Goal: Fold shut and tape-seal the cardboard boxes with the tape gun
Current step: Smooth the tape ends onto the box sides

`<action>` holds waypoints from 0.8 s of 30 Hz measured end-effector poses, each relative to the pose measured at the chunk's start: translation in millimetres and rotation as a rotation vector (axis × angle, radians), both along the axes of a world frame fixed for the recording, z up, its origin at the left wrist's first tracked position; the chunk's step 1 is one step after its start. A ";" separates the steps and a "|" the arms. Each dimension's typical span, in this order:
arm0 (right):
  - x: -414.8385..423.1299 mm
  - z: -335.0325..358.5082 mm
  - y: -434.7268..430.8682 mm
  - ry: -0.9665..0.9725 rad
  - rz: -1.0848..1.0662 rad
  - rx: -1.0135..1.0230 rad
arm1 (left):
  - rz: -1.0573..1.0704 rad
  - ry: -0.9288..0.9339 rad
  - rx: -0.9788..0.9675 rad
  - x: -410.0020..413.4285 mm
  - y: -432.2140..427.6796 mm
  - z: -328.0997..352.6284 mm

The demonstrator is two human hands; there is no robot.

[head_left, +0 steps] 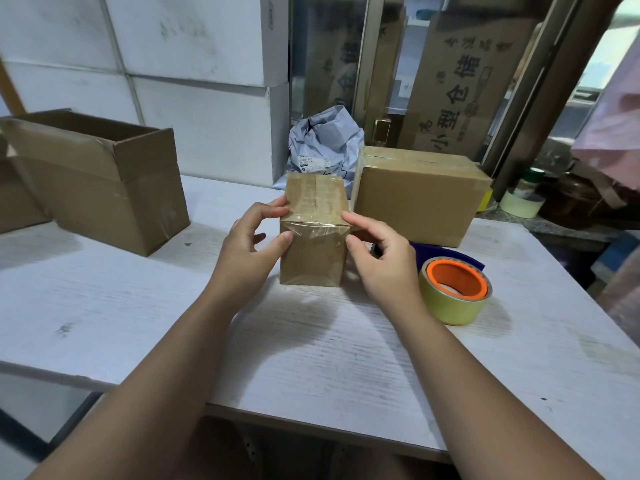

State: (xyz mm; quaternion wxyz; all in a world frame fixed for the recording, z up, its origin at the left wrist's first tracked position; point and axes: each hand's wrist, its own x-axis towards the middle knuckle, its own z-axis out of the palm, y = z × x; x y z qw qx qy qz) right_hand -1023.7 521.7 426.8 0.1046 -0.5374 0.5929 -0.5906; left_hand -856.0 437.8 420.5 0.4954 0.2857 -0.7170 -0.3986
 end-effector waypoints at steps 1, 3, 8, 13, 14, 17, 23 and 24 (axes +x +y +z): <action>-0.8 -0.7 0.5 0.005 0.011 0.003 | 0.002 0.024 0.011 -1.0 2.1 1.1; -2.5 -2.2 0.3 -0.006 0.023 -0.006 | 0.009 0.090 0.051 -2.7 5.0 4.1; -0.1 -3.7 -1.2 -0.034 0.017 -0.073 | 0.051 0.136 0.036 -7.4 8.2 7.4; -1.6 0.4 -3.8 -0.151 0.027 -0.040 | 0.198 0.102 -0.016 -8.0 2.7 2.1; -2.3 2.1 -4.3 -0.154 0.032 -0.027 | 0.200 0.103 -0.014 -8.0 2.3 1.9; -3.7 5.6 -6.1 -0.172 0.053 -0.009 | 0.195 0.086 -0.024 -8.4 1.2 0.9; -7.0 6.4 -6.6 -0.134 0.050 0.013 | 0.237 0.006 -0.078 -8.8 -0.4 -1.0; -7.5 6.9 -6.5 -0.133 0.055 0.018 | 0.269 -0.029 -0.110 -9.3 -0.2 -0.9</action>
